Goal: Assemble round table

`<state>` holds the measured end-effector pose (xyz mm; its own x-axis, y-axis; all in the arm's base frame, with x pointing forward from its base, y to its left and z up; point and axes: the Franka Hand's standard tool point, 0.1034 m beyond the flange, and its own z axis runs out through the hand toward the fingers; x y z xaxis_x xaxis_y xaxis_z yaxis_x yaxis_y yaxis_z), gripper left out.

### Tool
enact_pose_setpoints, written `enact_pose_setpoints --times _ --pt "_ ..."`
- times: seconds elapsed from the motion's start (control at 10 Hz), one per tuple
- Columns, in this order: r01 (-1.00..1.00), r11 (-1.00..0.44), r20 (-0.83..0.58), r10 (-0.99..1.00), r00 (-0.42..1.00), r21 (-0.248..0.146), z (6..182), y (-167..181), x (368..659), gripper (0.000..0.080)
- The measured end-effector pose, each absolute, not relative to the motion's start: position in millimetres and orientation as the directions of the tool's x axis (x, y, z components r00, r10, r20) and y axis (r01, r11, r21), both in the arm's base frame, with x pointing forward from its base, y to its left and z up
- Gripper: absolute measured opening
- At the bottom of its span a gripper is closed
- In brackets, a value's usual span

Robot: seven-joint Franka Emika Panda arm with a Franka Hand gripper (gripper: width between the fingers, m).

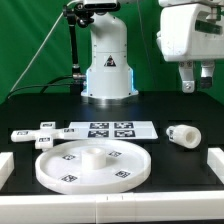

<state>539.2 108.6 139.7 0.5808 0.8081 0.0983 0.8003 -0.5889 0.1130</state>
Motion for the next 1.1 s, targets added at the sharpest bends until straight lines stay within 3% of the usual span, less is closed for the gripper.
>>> enact_pose_setpoints --times 0.4,0.6,1.0,1.1 --pt "0.809 -0.576 0.09 0.818 0.569 0.116 139.2 105.2 539.0 0.0649" --pt "0.856 -0.51 0.032 0.86 0.509 0.082 131.7 64.4 536.8 0.0649" --pt "0.903 -0.428 -0.002 0.904 0.428 0.041 80.7 -21.9 545.7 0.0649" --pt "0.903 -0.429 -0.002 0.903 0.429 0.039 75.6 -31.9 550.4 0.0649"
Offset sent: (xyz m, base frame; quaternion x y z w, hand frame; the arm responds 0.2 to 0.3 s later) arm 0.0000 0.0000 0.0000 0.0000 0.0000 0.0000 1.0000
